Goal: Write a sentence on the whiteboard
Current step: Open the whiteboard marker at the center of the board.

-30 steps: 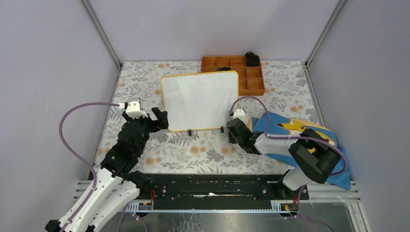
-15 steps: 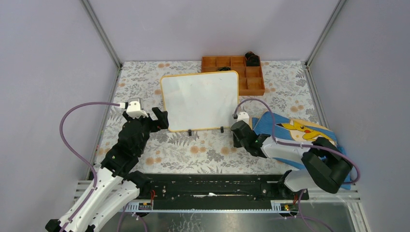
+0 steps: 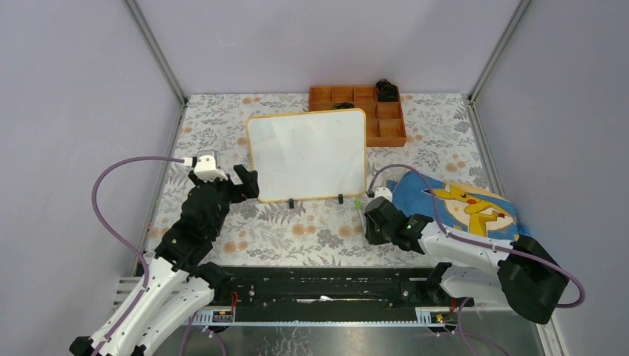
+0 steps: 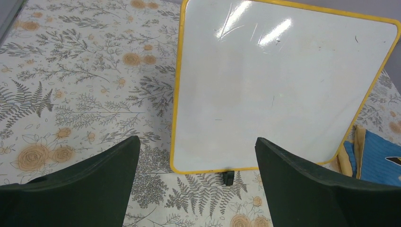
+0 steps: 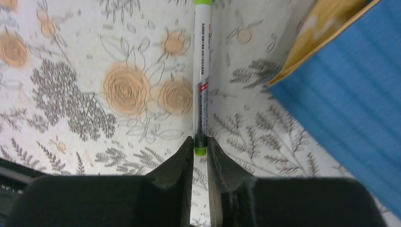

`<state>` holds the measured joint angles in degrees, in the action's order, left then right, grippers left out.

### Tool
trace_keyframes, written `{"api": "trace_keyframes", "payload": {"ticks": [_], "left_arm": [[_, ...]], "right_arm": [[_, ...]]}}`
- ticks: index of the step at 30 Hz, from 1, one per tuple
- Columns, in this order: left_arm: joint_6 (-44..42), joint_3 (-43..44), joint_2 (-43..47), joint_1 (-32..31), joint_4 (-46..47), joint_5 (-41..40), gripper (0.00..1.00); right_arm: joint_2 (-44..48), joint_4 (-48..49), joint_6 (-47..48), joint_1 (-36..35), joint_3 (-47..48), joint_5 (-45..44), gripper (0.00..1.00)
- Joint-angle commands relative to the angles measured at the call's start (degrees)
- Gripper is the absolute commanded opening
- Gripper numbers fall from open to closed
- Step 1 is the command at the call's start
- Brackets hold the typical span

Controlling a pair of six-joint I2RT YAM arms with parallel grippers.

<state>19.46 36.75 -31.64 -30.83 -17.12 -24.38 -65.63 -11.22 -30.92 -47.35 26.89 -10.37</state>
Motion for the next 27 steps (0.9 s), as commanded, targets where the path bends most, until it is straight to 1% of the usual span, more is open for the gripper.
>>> {"api": "trace_keyframes", "payload": {"ticks": [1,3,5,7,10,13,16,18,21,27], "left_arm": [[-1.0,-0.3,0.5,-0.4,2.9,0.6,0.99],[-0.9,-0.3,0.5,-0.4,2.8,0.7,0.99],[-0.9,-0.3,0.6,-0.4,2.7,0.9,0.99],[-0.9,-0.3,0.6,-0.4,2.7,1.1,0.99],[-0.9,-0.3,0.6,-0.4,2.8,1.3,0.99],[-0.9,-0.3,0.5,-0.4,2.7,1.5,0.99],[-1.0,-0.4,0.5,-0.4,2.7,1.6,0.99],[-1.0,-0.4,0.4,-0.4,2.7,1.6,0.99],[-1.0,-0.3,0.2,-0.4,2.5,1.6,0.99],[-1.0,-0.2,0.0,-0.4,2.1,1.3,0.99]], "right_arm": [[0.6,-5.9,-3.7,-3.1,1.7,2.7,0.2],[1.2,-7.0,-4.3,-3.7,2.0,2.4,0.22],[1.7,-8.2,-4.6,-4.1,2.5,2.1,0.27],[2.5,-9.1,-4.9,-4.2,3.0,1.2,0.35],[3.5,-9.6,-4.7,-4.2,4.1,-1.2,0.51],[2.5,-9.0,-3.7,-4.2,5.7,-3.7,0.57],[-0.8,-7.7,-2.5,-4.2,8.1,-5.5,0.59],[-3.9,-7.2,-1.4,-4.1,10.0,-6.5,0.57],[-8.9,-7.2,0.4,-4.0,13.4,-5.8,0.52],[-12.8,-5.5,2.1,-2.0,14.2,-4.8,0.49]]}}
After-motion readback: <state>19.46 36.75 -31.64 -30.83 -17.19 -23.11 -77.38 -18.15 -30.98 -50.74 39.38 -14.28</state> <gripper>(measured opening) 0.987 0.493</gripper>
